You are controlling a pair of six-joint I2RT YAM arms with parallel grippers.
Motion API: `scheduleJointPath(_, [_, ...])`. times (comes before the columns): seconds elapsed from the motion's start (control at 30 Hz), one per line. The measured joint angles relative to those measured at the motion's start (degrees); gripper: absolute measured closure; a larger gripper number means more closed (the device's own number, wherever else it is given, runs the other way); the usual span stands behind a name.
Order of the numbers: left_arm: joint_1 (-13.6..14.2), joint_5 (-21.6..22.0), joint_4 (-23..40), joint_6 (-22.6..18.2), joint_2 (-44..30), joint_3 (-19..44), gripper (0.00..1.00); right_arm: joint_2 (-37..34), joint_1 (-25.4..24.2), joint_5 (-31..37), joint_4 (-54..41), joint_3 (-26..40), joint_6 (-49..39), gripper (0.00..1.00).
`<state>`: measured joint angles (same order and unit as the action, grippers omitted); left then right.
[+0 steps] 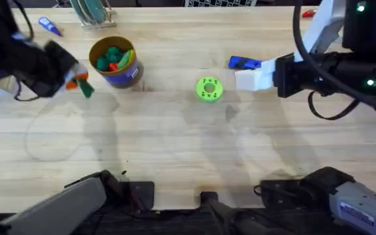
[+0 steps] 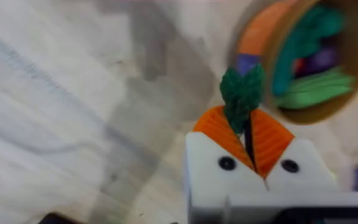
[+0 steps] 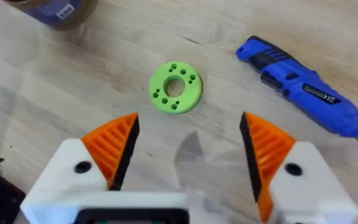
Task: Pick up the gripper from the table and insert it into the empty holder that is missing its gripper. Then pick up a screw, insert it into the mounting hole, and use the screwdriver to tighten it. Finally, clean up the table by picking up the vegetable and placing it into the bucket.
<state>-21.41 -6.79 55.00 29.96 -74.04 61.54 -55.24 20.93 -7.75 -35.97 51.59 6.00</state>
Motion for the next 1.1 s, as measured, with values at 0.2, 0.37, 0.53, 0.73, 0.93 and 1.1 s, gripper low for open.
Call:
scheduleJointPath(0.2, [3.5,-4.9,-8.3,1.3,-0.6,0.8,0.979,0.0,0.0,0.0,0.0,0.0,0.0,0.035])
scheduleJointPath(0.37, [9.2,-6.5,-16.7,-2.3,-4.7,0.8,0.979,0.0,0.0,0.0,0.0,0.0,0.0,0.036])
scheduleJointPath(0.53, [10.9,-7.2,-22.8,-6.5,-8.0,0.8,0.979,0.0,0.0,0.0,0.0,0.0,0.0,0.036])
scheduleJointPath(0.73, [10.9,-7.2,-23.4,-8.5,-12.2,0.8,0.979,0.0,0.0,0.0,0.0,0.0,0.0,0.037])
scheduleJointPath(0.93, [10.9,-7.2,-24.3,-11.2,-14.1,0.8,0.337,0.0,0.0,0.0,0.0,0.0,0.0,0.035])
scheduleJointPath(1.1, [10.9,-9.0,-24.8,-11.8,-14.0,1.0,0.017,0.0,0.0,0.0,0.0,0.0,0.0,0.035])
